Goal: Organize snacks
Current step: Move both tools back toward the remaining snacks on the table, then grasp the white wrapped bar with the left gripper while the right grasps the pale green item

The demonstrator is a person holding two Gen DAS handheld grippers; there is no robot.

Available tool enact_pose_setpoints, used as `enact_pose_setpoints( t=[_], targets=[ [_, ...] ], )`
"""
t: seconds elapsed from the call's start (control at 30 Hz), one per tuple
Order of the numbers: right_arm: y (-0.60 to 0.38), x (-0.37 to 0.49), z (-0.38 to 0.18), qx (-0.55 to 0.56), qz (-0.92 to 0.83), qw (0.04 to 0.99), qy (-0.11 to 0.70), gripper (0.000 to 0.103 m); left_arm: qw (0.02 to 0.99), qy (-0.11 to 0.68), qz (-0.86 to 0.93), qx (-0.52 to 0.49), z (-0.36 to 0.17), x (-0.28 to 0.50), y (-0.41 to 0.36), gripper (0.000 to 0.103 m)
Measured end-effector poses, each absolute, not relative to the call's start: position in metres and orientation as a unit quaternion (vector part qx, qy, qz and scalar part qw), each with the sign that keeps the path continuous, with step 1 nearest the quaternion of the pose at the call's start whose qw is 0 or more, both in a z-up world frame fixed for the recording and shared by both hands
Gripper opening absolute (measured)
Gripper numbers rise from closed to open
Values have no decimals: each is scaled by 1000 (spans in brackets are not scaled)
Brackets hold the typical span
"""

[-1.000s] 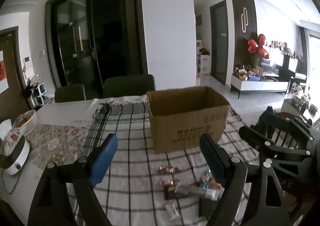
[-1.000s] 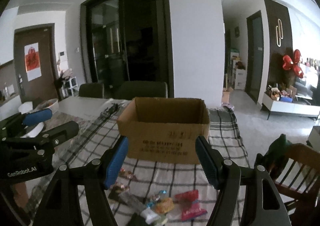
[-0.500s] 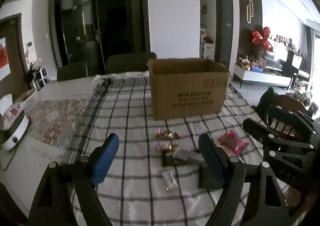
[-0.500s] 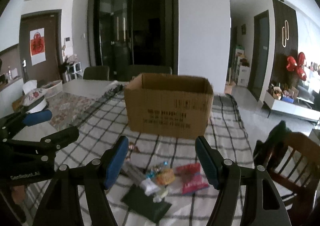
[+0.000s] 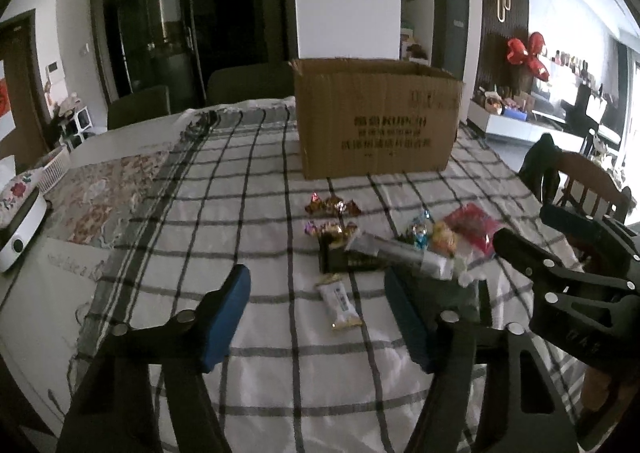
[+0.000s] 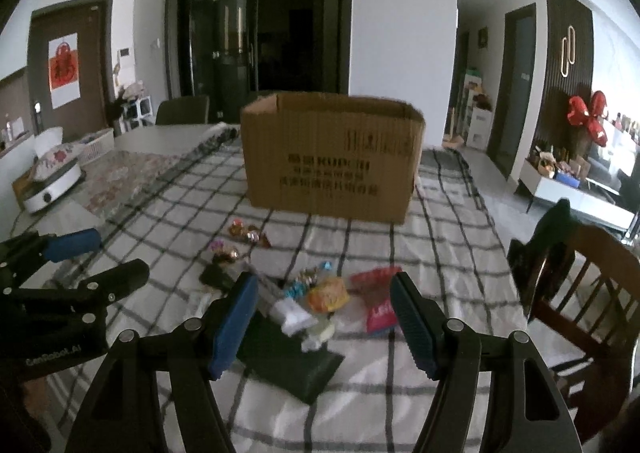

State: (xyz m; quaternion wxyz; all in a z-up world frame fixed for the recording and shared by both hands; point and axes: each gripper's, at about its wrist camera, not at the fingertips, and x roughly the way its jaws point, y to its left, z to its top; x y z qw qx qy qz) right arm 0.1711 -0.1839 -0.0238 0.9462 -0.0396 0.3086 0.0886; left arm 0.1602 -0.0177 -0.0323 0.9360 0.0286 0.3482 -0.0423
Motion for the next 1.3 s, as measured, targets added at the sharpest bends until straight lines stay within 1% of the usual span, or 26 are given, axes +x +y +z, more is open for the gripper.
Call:
enact_pose_setpoints(
  t=[0.03, 0.07, 0.1, 0.13, 0.2, 0.23, 0.3, 0.43, 0.57, 0.63, 0.83, 1.0, 1.2, 1.3],
  targets=[
    [-184, 172, -27, -37, 88, 944, 315, 68, 936, 349, -43, 31, -35, 160, -19, 66],
    [-185, 173, -33, -30, 91, 941, 325, 63, 935, 350, -44, 34, -37, 161, -20, 66],
    [-186, 175, -36, -27, 93, 938, 332, 62, 934, 352, -45, 37, -39, 162, -21, 65],
    [-186, 177, -41, -24, 94, 935, 341, 61, 933, 354, -46, 39, -42, 164, -23, 62],
    [-186, 180, -49, -21, 93, 932, 351, 59, 931, 359, -49, 40, -46, 167, -25, 60],
    [-187, 181, -52, -19, 93, 930, 354, 56, 930, 362, -50, 39, -48, 169, -26, 60],
    [-187, 185, -59, -17, 92, 927, 363, 54, 927, 370, -53, 36, -54, 173, -26, 55],
    [-186, 191, -69, -20, 90, 923, 374, 48, 920, 386, -52, 30, -65, 181, -28, 50],
    [-185, 196, -78, -20, 89, 919, 384, 44, 916, 398, -50, 27, -77, 188, -29, 47],
    [-184, 199, -82, -20, 88, 917, 388, 43, 914, 402, -51, 29, -81, 191, -30, 44],
    [-183, 207, -88, -20, 85, 914, 395, 39, 908, 415, -49, 29, -92, 200, -31, 41],
    [-181, 213, -92, -24, 83, 913, 400, 35, 905, 421, -47, 31, -97, 206, -32, 41],
    [-178, 218, -95, -31, 81, 912, 402, 35, 902, 429, -42, 28, -102, 210, -30, 36],
    [-176, 220, -97, -34, 83, 911, 403, 31, 900, 433, -43, 26, -104, 212, -30, 34]
  ],
)
